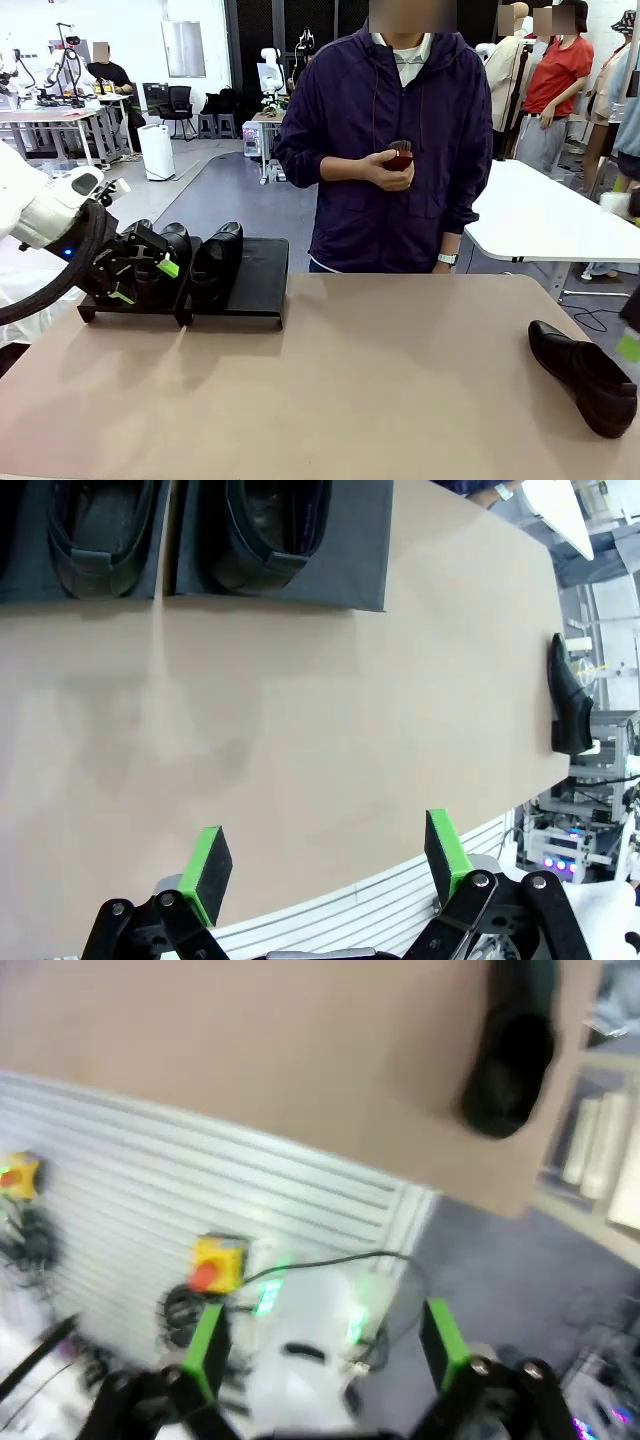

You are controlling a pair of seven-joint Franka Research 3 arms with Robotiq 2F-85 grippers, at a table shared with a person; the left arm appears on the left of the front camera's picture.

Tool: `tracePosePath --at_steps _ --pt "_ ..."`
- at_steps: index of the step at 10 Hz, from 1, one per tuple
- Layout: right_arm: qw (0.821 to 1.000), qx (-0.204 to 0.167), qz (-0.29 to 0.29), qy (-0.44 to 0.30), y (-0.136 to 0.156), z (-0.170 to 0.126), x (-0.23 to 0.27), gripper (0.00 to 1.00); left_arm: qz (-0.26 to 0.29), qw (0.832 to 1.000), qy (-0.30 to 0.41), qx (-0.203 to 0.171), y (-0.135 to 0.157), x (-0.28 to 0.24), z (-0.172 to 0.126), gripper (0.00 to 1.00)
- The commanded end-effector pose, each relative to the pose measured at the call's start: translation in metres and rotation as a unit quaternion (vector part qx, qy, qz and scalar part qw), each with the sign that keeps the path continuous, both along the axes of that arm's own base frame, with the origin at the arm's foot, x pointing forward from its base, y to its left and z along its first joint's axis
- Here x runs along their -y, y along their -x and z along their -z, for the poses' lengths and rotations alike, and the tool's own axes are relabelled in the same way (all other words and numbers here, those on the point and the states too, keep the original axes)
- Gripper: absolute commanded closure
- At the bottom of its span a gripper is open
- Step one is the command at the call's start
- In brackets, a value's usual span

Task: Organize the shoes by placing them on the stand.
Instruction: Pick up one Shoe and place it in the middle of the table.

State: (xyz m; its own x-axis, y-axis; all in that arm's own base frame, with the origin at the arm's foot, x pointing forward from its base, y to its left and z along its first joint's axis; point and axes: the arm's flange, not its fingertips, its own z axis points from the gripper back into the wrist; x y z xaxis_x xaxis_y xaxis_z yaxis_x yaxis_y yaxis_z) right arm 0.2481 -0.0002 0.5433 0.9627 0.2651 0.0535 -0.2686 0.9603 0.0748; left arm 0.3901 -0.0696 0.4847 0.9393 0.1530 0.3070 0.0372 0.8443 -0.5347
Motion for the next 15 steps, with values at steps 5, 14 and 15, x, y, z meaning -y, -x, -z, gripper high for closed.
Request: tracePosePath --at_steps 5,14,15 --pt "0.984 0.044 0.064 0.158 -0.018 0.020 0.010 0.00 -0.001 1.000 0.000 -0.005 0.000 -0.002 -0.001 0.00" --pt "0.999 0.015 0.001 0.040 -0.158 0.128 0.055 0.00 -0.001 1.000 0.000 -0.005 0.000 -0.002 -0.001 0.00" --pt "1.000 0.007 0.004 0.029 -0.163 0.133 0.058 0.00 -0.001 1.000 0.000 -0.005 0.000 -0.002 -0.001 0.00"
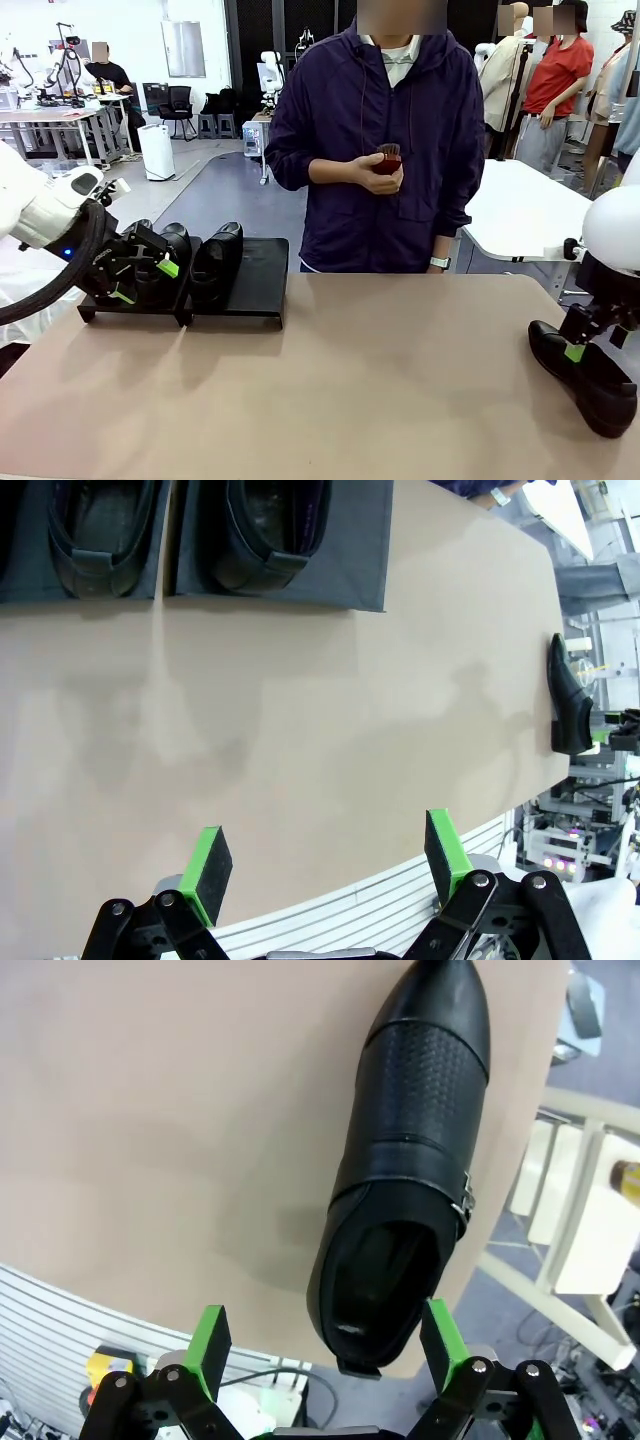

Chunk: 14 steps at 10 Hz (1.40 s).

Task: Organize the shoes by placing them on the stand.
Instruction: Pick up one Shoe and place it in the middle of the table.

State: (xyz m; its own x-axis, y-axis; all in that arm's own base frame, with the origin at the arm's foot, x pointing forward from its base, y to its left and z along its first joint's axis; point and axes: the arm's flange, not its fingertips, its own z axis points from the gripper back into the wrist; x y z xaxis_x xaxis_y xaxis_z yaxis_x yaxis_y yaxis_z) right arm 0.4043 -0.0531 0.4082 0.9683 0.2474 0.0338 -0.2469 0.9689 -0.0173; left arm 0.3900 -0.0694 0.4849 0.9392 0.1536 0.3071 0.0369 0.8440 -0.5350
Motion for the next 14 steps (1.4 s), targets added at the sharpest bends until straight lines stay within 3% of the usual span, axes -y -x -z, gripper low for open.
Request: tracePosePath --at_steps 1,11,14 --pt "1.000 -0.002 -0.005 -0.026 -0.010 0.003 0.007 0.00 -0.001 1.000 0.000 -0.005 0.000 -0.002 -0.001 0.00" --pt "0.998 -0.027 0.009 -0.047 -0.020 0.051 0.011 0.00 -0.001 1.000 0.000 -0.005 0.000 -0.002 -0.001 0.00" --pt "0.999 -0.009 0.008 -0.030 -0.025 0.062 0.007 0.00 -0.001 1.000 0.000 -0.005 0.000 -0.002 -0.001 0.00"
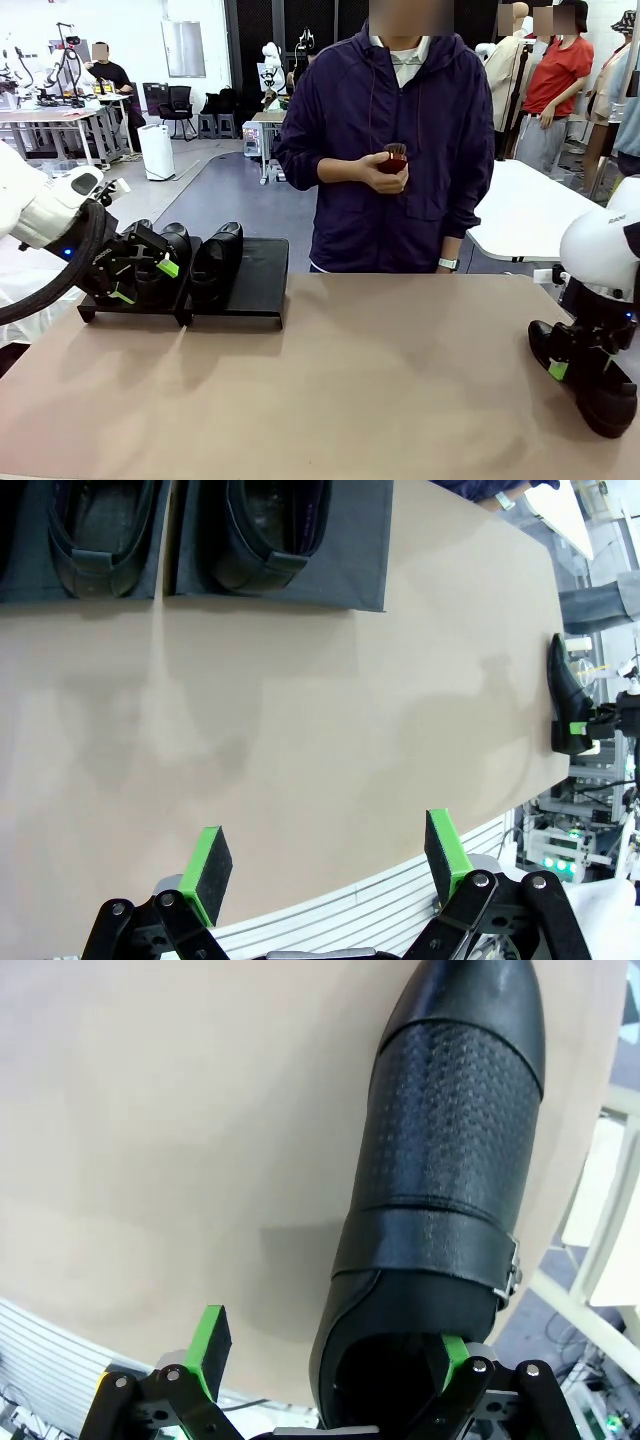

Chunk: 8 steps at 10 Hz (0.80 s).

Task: Organize the shoes by placing them on the stand.
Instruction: Pick up one Shoe and place it in the middle of the table.

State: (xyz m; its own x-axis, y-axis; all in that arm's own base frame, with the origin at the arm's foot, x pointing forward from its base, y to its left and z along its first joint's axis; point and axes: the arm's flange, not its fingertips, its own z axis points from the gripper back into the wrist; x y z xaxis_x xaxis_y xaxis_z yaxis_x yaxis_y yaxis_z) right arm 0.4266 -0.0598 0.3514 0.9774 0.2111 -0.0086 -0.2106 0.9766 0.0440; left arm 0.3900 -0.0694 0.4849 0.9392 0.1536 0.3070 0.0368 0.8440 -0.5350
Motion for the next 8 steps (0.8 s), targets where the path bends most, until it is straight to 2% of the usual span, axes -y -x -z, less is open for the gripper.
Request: tracePosePath --at_steps 1,2,8 --pt "0.999 0.025 -0.005 0.021 -0.004 0.009 -0.001 0.56 -0.001 1.000 0.000 -0.005 0.000 -0.002 -0.001 0.00" --pt "0.999 0.027 -0.008 0.018 -0.005 0.010 -0.002 1.00 -0.001 1.000 0.000 -0.005 0.000 -0.002 -0.001 0.00" --pt "0.999 0.018 0.000 0.034 -0.003 0.023 0.005 1.00 -0.001 1.000 0.000 -0.005 0.000 -0.002 -0.001 0.00"
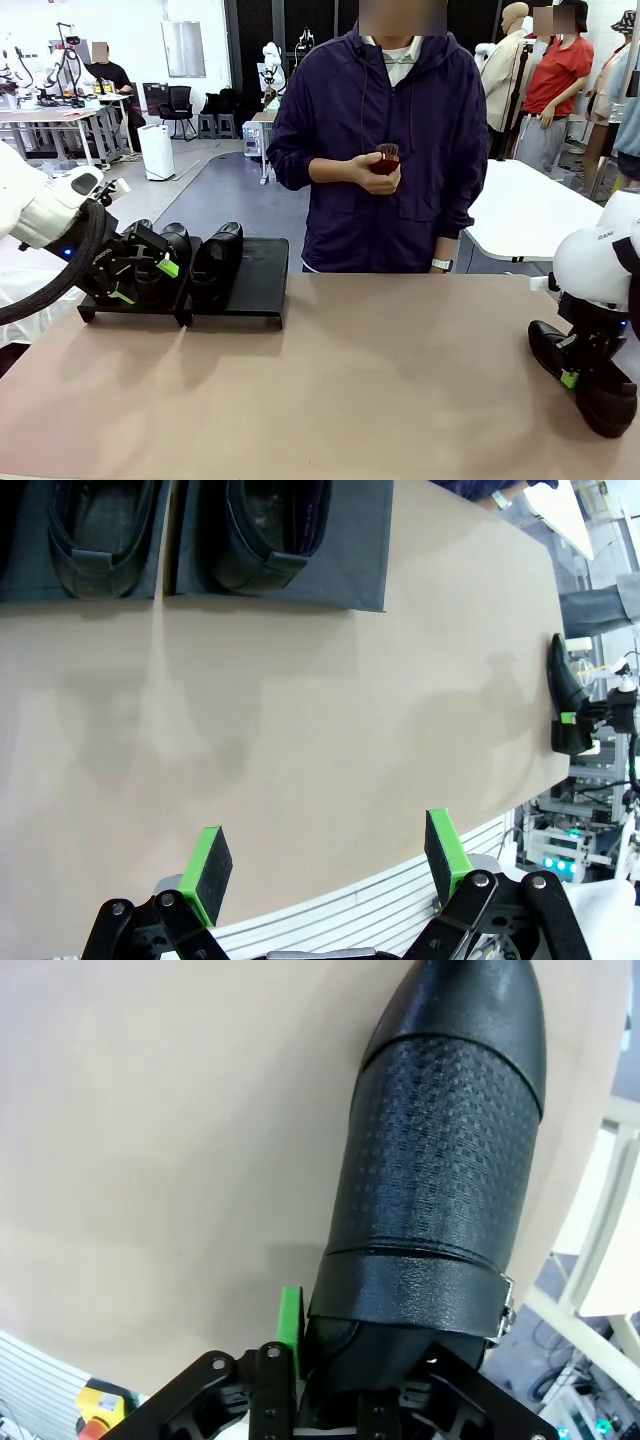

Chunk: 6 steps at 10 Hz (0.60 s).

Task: Organize the shoes by placing them on the stand.
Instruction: Pick up one Shoe and place it in the middle of the table.

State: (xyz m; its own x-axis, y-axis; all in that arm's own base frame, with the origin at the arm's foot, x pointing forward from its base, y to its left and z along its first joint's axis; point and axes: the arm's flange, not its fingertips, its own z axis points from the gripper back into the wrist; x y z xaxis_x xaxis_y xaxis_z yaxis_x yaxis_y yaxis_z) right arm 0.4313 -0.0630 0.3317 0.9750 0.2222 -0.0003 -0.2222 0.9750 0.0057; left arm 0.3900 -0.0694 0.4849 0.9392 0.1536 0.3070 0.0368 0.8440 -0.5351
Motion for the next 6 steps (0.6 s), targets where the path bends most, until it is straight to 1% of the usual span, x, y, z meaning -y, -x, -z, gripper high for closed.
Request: tracePosePath --at_steps 1,4,5,6 --pt "1.000 0.011 0.007 0.015 0.002 0.003 0.004 1.00 -0.001 1.000 -0.001 -0.005 0.000 -0.002 -0.001 0.00" --pt "1.000 0.024 0.014 0.014 0.005 -0.006 0.010 1.00 -0.001 1.000 -0.001 -0.005 0.000 -0.002 -0.001 0.00" --pt "0.999 0.030 0.015 0.013 0.007 -0.012 0.011 1.00 -0.001 1.000 -0.001 -0.005 0.000 -0.002 -0.001 0.00" --pt "0.999 0.041 0.018 0.014 0.009 -0.024 0.011 1.00 -0.001 1.000 -0.001 -0.005 0.000 -0.002 -0.001 0.00"
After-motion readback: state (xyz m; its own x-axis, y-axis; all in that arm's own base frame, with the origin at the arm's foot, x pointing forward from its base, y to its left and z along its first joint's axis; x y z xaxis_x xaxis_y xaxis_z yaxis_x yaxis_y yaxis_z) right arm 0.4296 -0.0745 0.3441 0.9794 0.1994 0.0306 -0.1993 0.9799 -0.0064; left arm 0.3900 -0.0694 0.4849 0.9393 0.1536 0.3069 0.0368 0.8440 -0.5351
